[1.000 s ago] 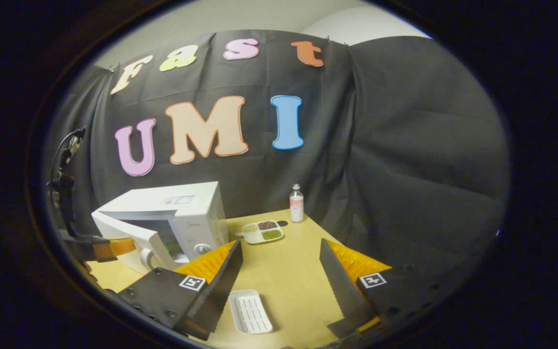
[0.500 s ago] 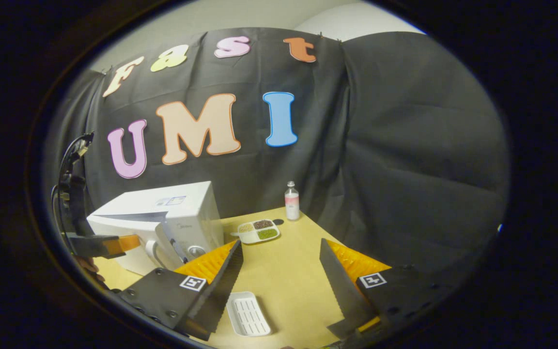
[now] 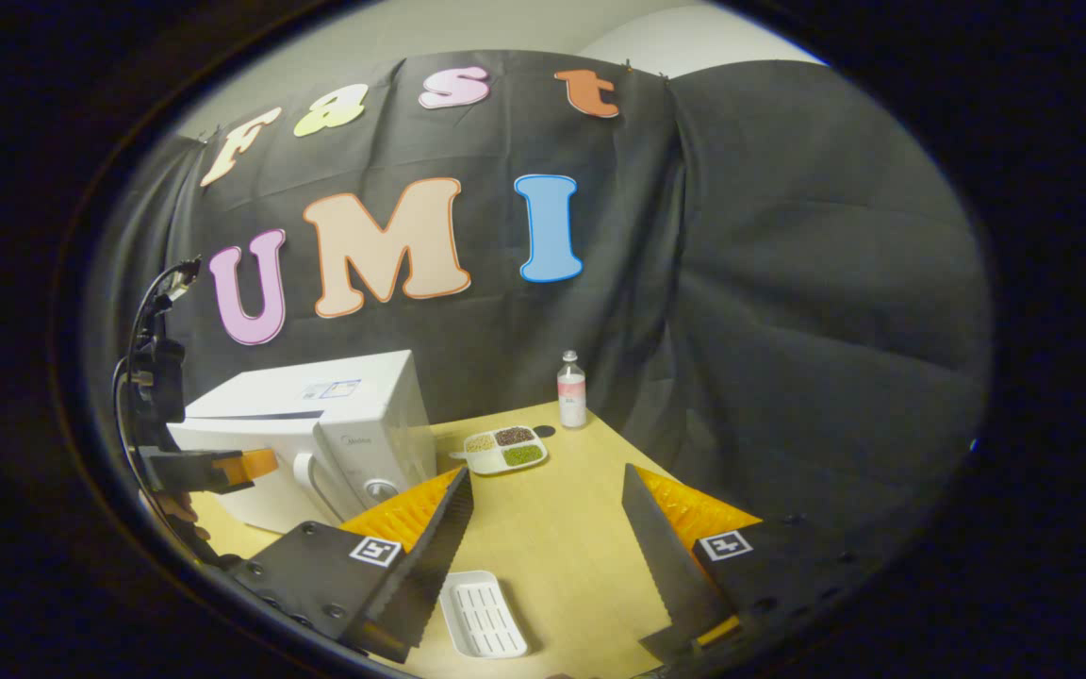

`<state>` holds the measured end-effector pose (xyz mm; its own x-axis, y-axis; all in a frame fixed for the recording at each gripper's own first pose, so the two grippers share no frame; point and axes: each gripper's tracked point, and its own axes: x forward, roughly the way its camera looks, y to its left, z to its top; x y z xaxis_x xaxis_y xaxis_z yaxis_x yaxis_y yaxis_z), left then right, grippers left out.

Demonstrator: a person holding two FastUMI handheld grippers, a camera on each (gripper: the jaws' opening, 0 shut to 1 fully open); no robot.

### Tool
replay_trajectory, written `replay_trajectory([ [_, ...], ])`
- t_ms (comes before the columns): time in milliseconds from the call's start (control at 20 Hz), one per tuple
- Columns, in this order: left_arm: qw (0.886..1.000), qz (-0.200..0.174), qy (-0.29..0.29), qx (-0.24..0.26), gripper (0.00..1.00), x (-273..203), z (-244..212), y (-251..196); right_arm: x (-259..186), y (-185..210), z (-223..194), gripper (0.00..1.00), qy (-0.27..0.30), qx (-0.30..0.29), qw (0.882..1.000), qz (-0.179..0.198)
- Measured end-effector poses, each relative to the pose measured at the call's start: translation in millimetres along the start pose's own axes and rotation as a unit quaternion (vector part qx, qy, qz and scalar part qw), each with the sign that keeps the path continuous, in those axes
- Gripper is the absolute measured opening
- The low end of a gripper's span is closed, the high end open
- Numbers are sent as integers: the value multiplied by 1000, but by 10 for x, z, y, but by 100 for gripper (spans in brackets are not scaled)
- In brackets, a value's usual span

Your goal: Open the microwave oven with the left hand, put the food in, and close the microwave oven.

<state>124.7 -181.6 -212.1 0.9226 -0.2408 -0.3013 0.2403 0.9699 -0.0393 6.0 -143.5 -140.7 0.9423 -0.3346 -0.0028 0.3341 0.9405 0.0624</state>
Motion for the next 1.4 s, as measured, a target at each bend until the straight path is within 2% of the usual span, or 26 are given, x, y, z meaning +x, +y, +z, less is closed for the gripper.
replay_trajectory([
  [250,1000,7,-4,-20,0,31,4,32,45,21,-56,92,12,-5,1000,4],
  [700,1000,11,-6,-24,0,42,15,49,133,56,-142,92,28,2,1000,13],
  [750,1000,12,-7,-26,0,47,13,49,127,59,-135,98,28,1,1000,13],
  [800,999,14,-22,-25,1,112,87,73,125,58,-136,98,28,1,1000,14],
  [850,999,18,-4,-30,2,108,-6,74,118,52,-127,98,27,0,1000,13],
  [1200,999,6,-5,-33,0,104,0,71,22,39,-72,98,16,-3,1000,15],
  [1400,1000,5,-8,-28,3,85,31,90,-58,61,-46,98,11,-6,1000,21],
])
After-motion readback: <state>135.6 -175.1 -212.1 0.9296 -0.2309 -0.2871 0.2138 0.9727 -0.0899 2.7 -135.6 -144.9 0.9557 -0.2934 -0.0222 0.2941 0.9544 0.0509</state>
